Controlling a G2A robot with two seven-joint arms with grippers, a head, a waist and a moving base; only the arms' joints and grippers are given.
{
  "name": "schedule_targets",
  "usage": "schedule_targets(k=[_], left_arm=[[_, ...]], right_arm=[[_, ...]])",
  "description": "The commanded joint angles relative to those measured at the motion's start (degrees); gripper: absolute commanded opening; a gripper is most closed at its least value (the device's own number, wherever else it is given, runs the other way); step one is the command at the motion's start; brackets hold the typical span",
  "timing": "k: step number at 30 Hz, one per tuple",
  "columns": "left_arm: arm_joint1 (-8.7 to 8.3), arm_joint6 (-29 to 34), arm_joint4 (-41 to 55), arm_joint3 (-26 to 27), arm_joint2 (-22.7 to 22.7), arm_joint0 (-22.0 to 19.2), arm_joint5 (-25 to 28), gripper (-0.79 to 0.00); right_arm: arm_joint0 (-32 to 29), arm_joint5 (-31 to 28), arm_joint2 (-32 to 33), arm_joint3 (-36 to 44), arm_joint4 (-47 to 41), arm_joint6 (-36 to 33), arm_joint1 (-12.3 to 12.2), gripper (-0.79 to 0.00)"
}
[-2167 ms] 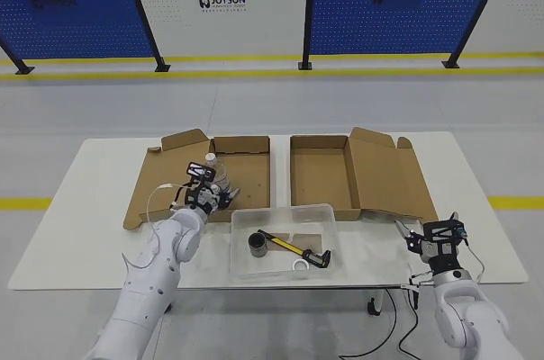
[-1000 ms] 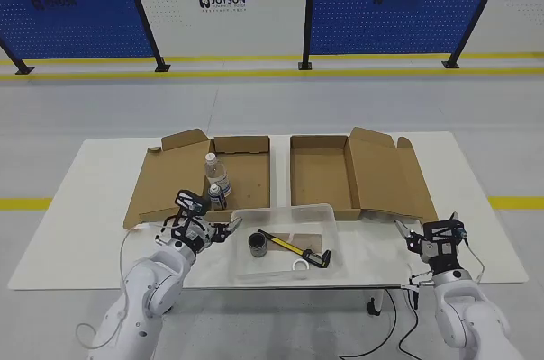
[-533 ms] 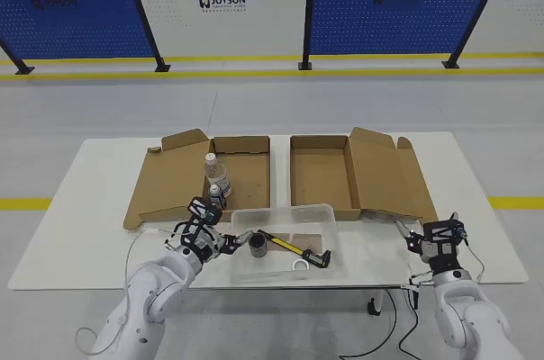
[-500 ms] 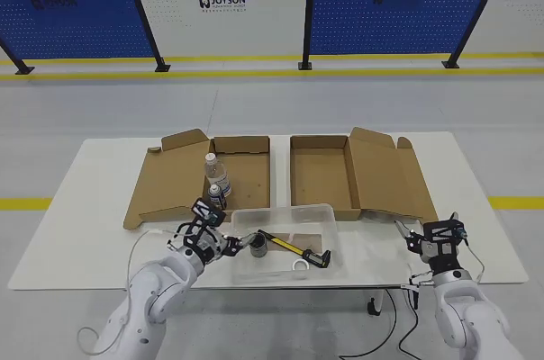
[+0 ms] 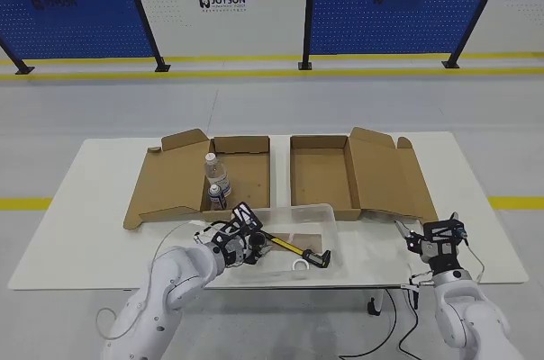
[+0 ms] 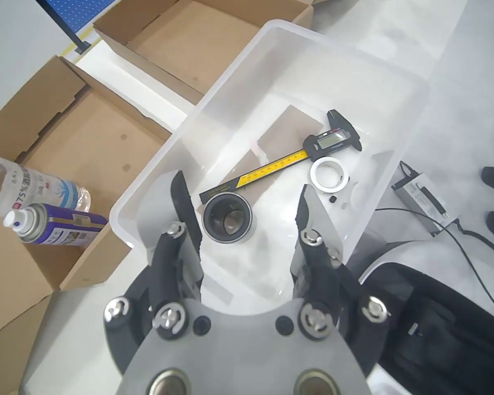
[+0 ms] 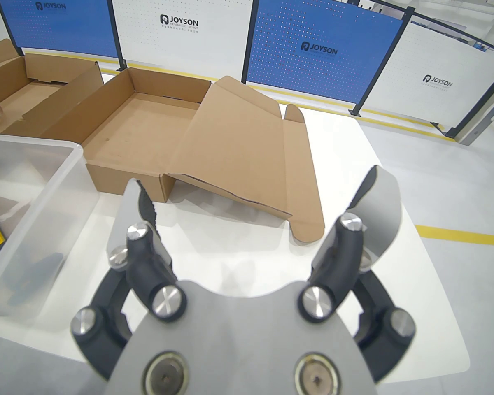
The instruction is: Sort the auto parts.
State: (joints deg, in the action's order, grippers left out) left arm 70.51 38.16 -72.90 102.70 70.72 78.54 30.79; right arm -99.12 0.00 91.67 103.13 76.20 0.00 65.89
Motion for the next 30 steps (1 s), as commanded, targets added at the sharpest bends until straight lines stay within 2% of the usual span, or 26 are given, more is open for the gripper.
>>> schedule_targets(k=[1,2,3,5,12,14,16,22,25,30], left_arm=[[0.06,1.19,-0.32,-0.87,-1.23,-1.38,0.51,-0.246],[0.10,1.61,-0.69,-1.38,-1.78,-2.11,0.50,-0.191],[0.13,2.10,-1.41,-1.99,-2.46,-2.89,0.79,-0.185],[0.20,2.11,-2.85,-3.38,-3.60,-4.47,0.99,-0.222],[0.52,2.48,-4.06,-7.65,-6.05,-8.76,0.56,-0.280],[0.60,2.81,-3.71,-8.60,-6.50,-9.68,0.46,-0.240],[0.67,3.79,-3.29,-9.60,-7.07,-10.74,0.90,-0.299],[0.69,6.32,-2.44,-11.37,-7.75,-12.69,1.35,-0.314],[0.62,7.80,-1.79,-12.08,-7.77,-13.42,1.69,-0.363],[0.44,9.56,-1.27,-12.89,-7.65,-14.40,2.33,-0.354]], right_arm=[[0.00,0.00,0.00,0.00,0.00,0.00,0.00,0.000],[0.00,0.00,0.00,0.00,0.00,0.00,0.00,0.000],[0.00,0.00,0.00,0.00,0.00,0.00,0.00,0.000],[0.00,0.00,0.00,0.00,0.00,0.00,0.00,0.000],[0.00,0.00,0.00,0.00,0.00,0.00,0.00,0.000],[0.00,0.00,0.00,0.00,0.00,0.00,0.00,0.000],[0.00,0.00,0.00,0.00,0.00,0.00,0.00,0.000],[0.00,0.00,0.00,0.00,0.00,0.00,0.00,0.000],[0.00,0.00,0.00,0.00,0.00,0.00,0.00,0.000],[0.00,0.00,0.00,0.00,0.00,0.00,0.00,0.000]])
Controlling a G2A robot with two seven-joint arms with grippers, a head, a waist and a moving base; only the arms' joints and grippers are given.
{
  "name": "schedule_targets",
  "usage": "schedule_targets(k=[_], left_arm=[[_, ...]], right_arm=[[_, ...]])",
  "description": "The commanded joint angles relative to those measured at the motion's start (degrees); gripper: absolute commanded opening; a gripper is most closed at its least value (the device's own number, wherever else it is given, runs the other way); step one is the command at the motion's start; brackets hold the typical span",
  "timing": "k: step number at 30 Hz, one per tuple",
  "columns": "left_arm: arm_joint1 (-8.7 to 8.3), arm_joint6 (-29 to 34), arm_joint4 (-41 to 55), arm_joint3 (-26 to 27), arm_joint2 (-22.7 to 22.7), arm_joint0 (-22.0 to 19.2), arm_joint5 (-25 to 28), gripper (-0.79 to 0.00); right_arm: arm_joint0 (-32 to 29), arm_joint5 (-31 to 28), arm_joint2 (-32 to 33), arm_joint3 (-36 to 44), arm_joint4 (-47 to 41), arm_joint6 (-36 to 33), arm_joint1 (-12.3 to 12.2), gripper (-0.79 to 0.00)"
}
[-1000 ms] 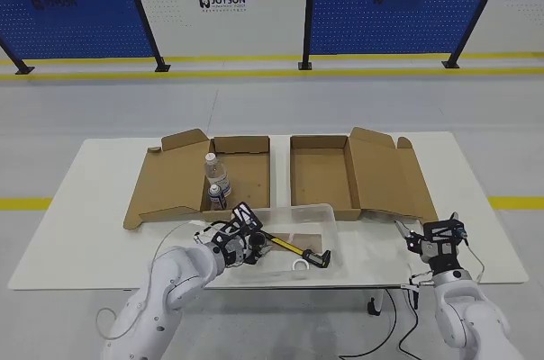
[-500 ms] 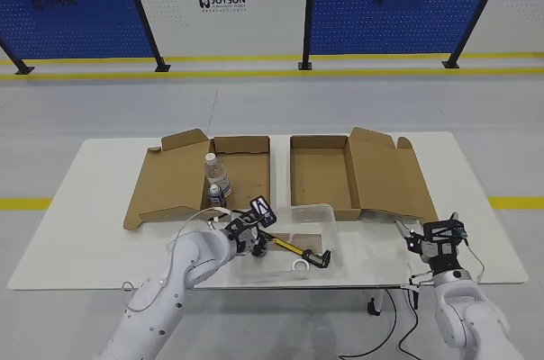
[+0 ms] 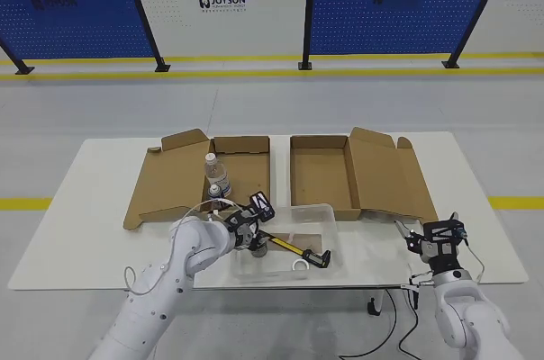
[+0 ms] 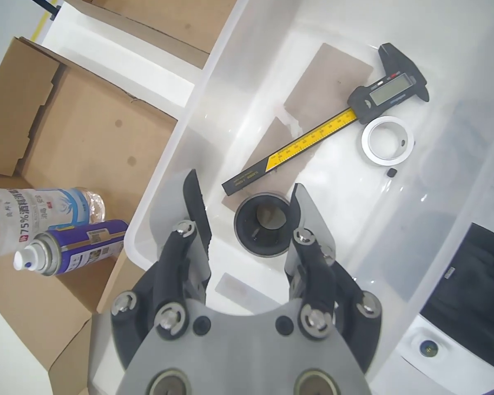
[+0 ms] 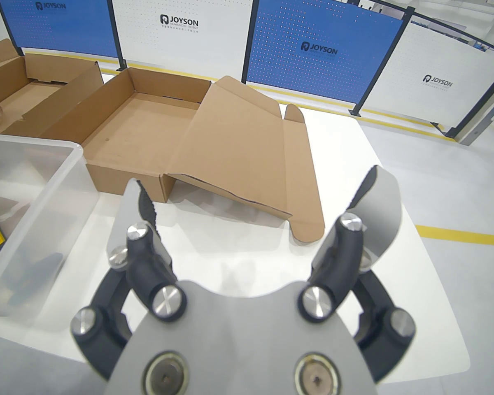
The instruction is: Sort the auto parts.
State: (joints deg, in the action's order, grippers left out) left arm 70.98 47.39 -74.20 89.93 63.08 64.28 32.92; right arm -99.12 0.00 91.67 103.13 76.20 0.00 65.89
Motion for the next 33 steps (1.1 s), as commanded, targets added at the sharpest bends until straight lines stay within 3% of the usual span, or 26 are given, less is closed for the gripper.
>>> schedule_targets(k=[1,7,14,16,21,33], left_arm=[[-0.09,0.81,-0.04,-0.18,-0.04,-0.35,0.40,-0.354],[-0.34,2.46,0.22,-0.75,-0.16,-1.11,1.36,-0.391],[-0.48,2.94,-0.74,-1.92,-1.08,-1.92,1.42,-0.372],[-0.48,2.82,-1.48,-2.32,-1.61,-2.18,1.41,-0.419],[-0.42,2.97,-1.68,-3.43,-2.73,-2.80,1.33,-0.437],[-0.07,4.68,-1.29,-7.42,-5.65,-4.98,1.77,-0.437]], right_arm=[[0.00,0.00,0.00,0.00,0.00,0.00,0.00,0.000],[0.00,0.00,0.00,0.00,0.00,0.00,0.00,0.000],[0.00,0.00,0.00,0.00,0.00,0.00,0.00,0.000],[0.00,0.00,0.00,0.00,0.00,0.00,0.00,0.000],[0.00,0.00,0.00,0.00,0.00,0.00,0.00,0.000],[0.00,0.00,0.00,0.00,0.00,0.00,0.00,0.000]])
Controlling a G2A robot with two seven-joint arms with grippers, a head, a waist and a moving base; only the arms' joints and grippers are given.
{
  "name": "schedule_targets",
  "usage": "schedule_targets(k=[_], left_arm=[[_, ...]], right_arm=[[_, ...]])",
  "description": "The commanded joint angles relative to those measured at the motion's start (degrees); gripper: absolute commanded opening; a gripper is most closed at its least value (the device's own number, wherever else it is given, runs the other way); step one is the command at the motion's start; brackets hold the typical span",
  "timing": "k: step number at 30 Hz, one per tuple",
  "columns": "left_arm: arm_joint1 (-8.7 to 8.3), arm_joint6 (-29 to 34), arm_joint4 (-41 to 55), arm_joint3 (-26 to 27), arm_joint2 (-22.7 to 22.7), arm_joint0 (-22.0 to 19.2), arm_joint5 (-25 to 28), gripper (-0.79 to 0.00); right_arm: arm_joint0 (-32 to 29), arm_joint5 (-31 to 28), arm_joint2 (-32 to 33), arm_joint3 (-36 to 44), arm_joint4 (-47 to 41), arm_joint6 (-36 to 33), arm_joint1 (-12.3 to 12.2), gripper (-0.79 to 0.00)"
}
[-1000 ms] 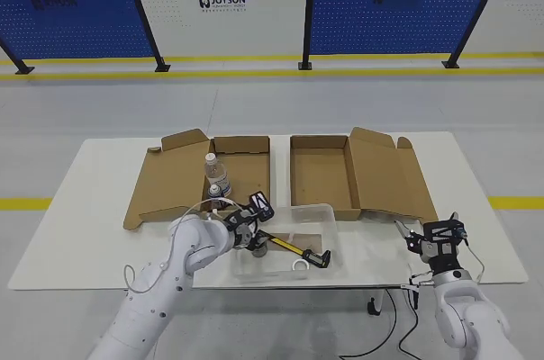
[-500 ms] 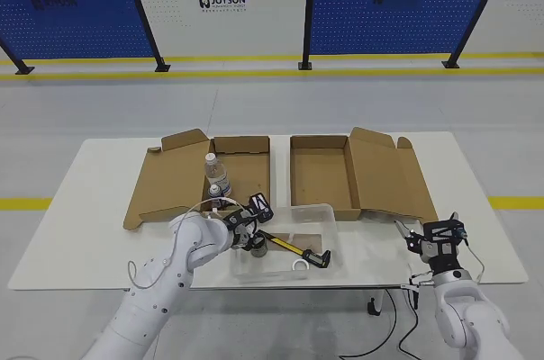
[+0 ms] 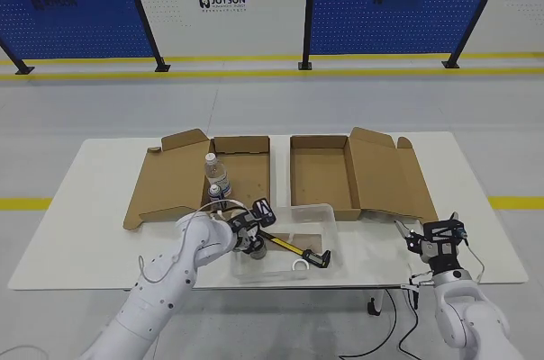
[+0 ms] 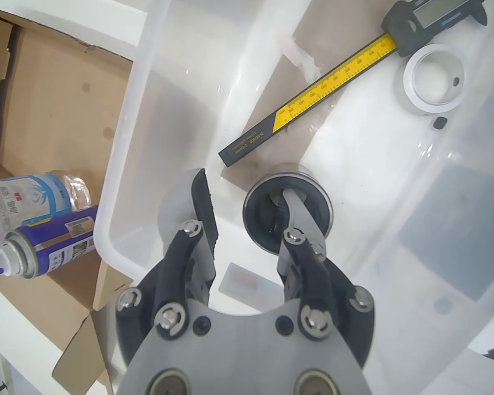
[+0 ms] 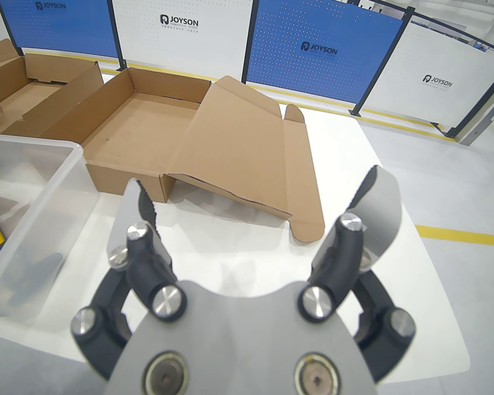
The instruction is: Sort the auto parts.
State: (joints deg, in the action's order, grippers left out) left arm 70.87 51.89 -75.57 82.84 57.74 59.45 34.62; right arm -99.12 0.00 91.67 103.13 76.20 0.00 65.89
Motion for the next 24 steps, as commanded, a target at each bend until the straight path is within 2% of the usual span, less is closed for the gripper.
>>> schedule_targets(k=[1,12,14,15,17,18,24], left_arm=[[0.09,0.28,0.17,-0.61,-0.59,-0.36,0.13,-0.434],[0.39,1.93,1.37,-2.79,-2.63,-2.10,0.58,-0.468],[0.42,1.83,1.43,-3.07,-2.95,-2.23,0.48,-0.511],[0.42,1.75,1.41,-3.19,-3.07,-2.30,0.48,-0.563],[0.42,1.60,1.34,-3.31,-3.19,-2.41,0.32,-0.760],[0.42,1.25,1.24,-3.26,-3.22,-2.43,0.12,-0.785],[0.14,-0.96,1.32,-2.34,-2.46,-1.84,-0.57,-0.785]], right_arm=[[0.00,0.00,0.00,0.00,0.00,0.00,0.00,0.000],[0.00,0.00,0.00,0.00,0.00,0.00,0.00,0.000],[0.00,0.00,0.00,0.00,0.00,0.00,0.00,0.000],[0.00,0.00,0.00,0.00,0.00,0.00,0.00,0.000],[0.00,0.00,0.00,0.00,0.00,0.00,0.00,0.000],[0.00,0.00,0.00,0.00,0.00,0.00,0.00,0.000],[0.00,0.00,0.00,0.00,0.00,0.00,0.00,0.000]])
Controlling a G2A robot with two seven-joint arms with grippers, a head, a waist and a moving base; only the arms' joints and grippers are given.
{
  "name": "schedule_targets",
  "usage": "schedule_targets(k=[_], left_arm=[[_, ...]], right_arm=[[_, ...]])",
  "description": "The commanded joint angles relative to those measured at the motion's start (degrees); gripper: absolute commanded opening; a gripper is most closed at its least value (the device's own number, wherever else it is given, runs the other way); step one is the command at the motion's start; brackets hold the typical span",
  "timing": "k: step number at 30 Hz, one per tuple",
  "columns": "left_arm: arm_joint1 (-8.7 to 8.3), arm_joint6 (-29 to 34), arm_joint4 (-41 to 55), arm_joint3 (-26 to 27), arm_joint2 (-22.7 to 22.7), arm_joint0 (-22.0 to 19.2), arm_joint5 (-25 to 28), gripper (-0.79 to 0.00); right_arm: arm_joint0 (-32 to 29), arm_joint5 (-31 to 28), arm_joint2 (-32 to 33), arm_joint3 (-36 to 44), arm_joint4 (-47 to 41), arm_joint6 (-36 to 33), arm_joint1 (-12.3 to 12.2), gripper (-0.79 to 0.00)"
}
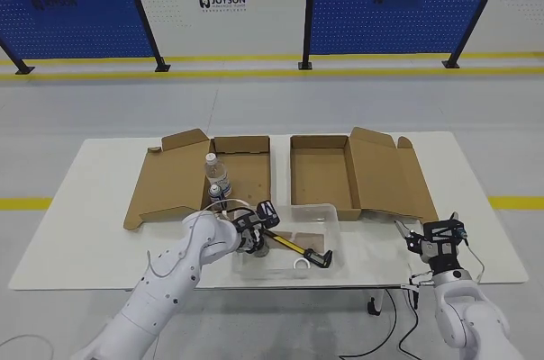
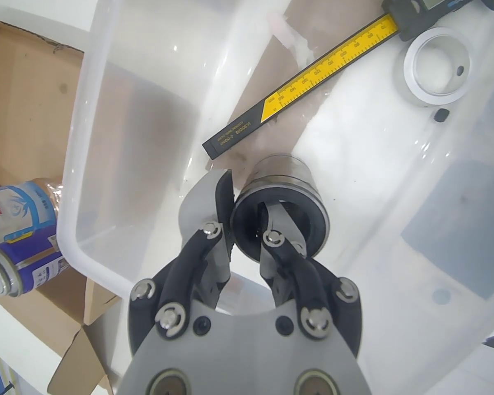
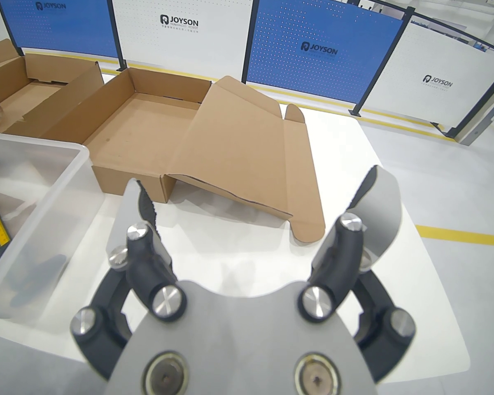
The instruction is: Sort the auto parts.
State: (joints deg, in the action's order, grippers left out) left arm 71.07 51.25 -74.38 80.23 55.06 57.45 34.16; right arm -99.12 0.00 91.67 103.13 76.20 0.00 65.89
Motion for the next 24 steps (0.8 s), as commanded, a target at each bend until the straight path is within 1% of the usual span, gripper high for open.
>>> schedule_targets(k=[1,11,16,20,24], left_arm=[[-0.14,-0.55,0.09,0.68,0.37,0.31,-0.10,-0.785],[-1.02,-4.03,1.36,5.96,2.86,3.57,-0.63,-0.785],[-1.42,-7.05,3.37,9.33,4.81,6.15,-2.79,-0.785],[-1.75,-8.66,7.44,13.26,6.89,8.98,-4.60,-0.785],[-2.14,-8.23,15.04,17.97,9.42,12.22,-5.54,-0.785]], right_arm=[[0.00,0.00,0.00,0.00,0.00,0.00,0.00,0.000],[0.00,0.00,0.00,0.00,0.00,0.00,0.00,0.000],[0.00,0.00,0.00,0.00,0.00,0.00,0.00,0.000],[0.00,0.00,0.00,0.00,0.00,0.00,0.00,0.000],[0.00,0.00,0.00,0.00,0.00,0.00,0.00,0.000]])
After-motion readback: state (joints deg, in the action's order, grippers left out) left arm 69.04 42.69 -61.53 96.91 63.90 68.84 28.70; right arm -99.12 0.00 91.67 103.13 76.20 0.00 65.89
